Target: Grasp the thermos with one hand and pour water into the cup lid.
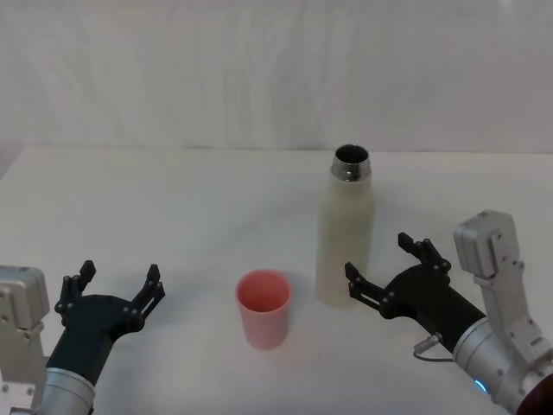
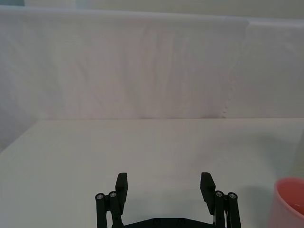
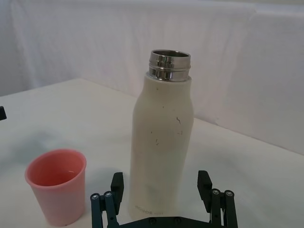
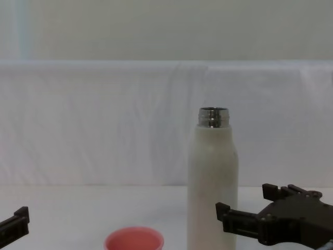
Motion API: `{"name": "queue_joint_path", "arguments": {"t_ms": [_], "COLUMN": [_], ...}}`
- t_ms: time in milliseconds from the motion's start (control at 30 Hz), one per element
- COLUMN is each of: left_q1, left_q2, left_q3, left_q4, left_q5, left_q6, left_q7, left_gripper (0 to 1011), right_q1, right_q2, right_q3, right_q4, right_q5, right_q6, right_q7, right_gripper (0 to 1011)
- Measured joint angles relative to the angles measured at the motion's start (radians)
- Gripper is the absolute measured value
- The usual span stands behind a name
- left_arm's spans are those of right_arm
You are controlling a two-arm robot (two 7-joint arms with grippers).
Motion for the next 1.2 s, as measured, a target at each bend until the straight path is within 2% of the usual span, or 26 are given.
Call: {"name": "queue_joint_path", "arguments": {"t_ms": [567,1200], "left_q1": [0.0,0.0], "left_q2": [0.0,0.0], "left_q3": [0.0,0.0], "left_q4": [0.0,0.0], "left_q5": [0.0,0.0], "left_q6": [0.0,0.0], "left_q7": [0.0,0.0], "left_gripper": [1001,1001], "right_q1": [0.061,0.1], "right_q2": [-0.031,-0.062], "right_q3": [-0.015,-0.023], "right_q4": [0.07,0.123], "right_q5": [0.006,0.023], "right_q6": [-0.013,-0.033], "right_q7": [-0.003,-0.005], "right_gripper": [1001,1001]}}
